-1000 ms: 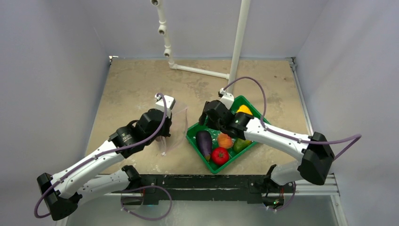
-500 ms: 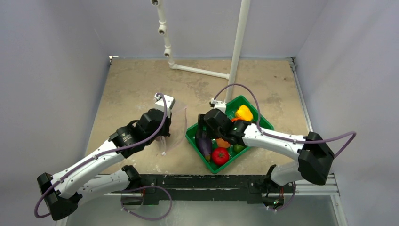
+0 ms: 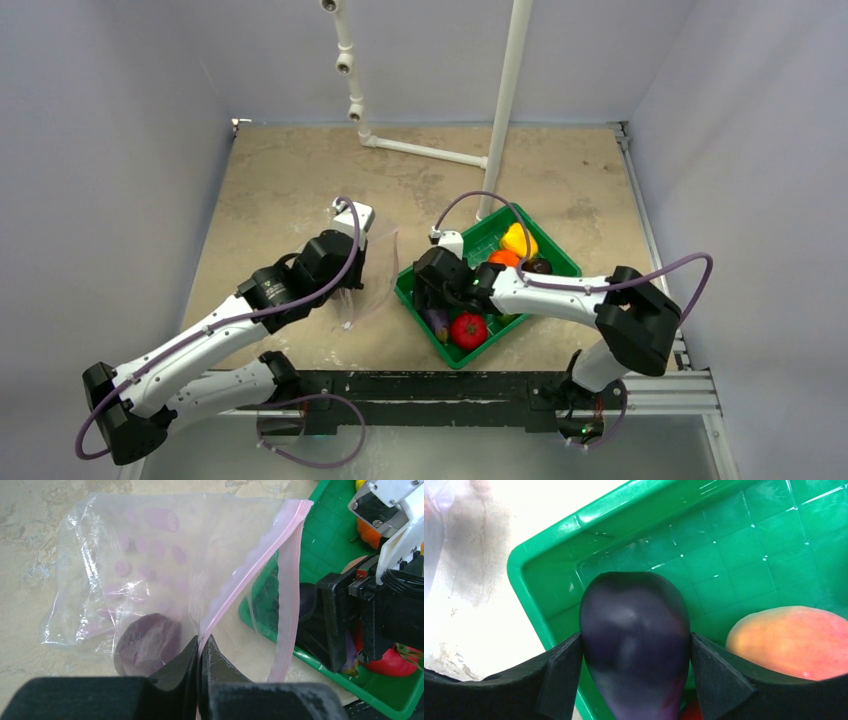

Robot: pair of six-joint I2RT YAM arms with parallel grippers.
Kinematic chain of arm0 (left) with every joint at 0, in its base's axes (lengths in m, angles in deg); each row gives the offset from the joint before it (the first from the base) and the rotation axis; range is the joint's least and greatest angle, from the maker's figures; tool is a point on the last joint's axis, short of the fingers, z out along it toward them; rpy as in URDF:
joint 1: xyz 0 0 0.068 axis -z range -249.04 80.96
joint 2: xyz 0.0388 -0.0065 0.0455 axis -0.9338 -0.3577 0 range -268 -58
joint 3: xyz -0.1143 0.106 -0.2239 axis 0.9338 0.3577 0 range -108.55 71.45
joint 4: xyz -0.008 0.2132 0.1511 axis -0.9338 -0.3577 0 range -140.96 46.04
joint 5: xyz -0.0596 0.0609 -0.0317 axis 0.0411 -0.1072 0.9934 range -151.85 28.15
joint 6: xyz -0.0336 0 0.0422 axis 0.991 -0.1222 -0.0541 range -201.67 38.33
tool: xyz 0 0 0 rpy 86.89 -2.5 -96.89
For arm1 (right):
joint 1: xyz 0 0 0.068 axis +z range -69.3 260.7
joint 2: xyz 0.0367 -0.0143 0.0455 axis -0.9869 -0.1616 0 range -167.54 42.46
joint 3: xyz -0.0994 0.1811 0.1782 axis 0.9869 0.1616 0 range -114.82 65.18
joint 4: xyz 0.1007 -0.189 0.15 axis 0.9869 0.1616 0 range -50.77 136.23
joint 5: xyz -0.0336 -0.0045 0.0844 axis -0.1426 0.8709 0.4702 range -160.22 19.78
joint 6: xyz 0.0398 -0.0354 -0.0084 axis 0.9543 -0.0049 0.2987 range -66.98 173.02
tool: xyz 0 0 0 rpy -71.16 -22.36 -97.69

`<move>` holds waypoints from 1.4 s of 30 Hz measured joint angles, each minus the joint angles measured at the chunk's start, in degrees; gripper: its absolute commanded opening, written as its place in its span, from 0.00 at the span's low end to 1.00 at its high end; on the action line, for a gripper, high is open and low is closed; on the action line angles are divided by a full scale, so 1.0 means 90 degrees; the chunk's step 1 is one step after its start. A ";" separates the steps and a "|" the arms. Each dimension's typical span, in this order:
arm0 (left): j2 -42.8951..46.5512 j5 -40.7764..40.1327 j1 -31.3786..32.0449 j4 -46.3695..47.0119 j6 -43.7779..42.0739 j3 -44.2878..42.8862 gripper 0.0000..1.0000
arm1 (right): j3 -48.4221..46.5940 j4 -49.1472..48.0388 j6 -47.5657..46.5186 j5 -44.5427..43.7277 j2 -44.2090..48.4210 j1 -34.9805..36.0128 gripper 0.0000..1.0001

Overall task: Place the food in the zip-top bag and seal the zipper
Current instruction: Pick up the fake vegetable from the bin.

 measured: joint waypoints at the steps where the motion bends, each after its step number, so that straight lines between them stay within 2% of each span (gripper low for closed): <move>1: -0.0005 0.0000 0.0000 -0.0002 0.0000 0.0000 0.00 | 0.0000 0.0010 0.0022 -0.0039 0.0000 0.0005 0.56; 4: -0.0022 0.0000 0.0000 -0.0002 -0.0002 0.0000 0.00 | 0.0000 0.0095 0.0129 -0.0206 0.0010 0.0017 0.47; 10: -0.0027 0.0000 0.0000 -0.0002 0.0000 0.0000 0.00 | -0.0029 0.0559 0.0342 -0.0600 0.0323 0.0046 0.41; 16: -0.0027 0.0000 0.0000 0.0000 0.0000 0.0000 0.00 | -0.0308 0.0755 0.0401 -0.0716 0.1141 0.0051 0.40; 24: -0.0027 0.0000 0.0000 0.0000 0.0000 0.0000 0.00 | -0.0481 0.0151 0.0097 -0.0131 0.2030 0.0097 0.40; 34: -0.0022 0.0002 0.0000 0.0000 0.0000 0.0000 0.00 | -0.0481 -0.0697 -0.0228 0.0940 0.2142 0.0262 0.41; 42: 0.0027 0.0010 0.0000 -0.0002 0.0000 0.0000 0.00 | -0.0845 -0.0894 -0.0189 0.1073 0.1630 0.0296 0.41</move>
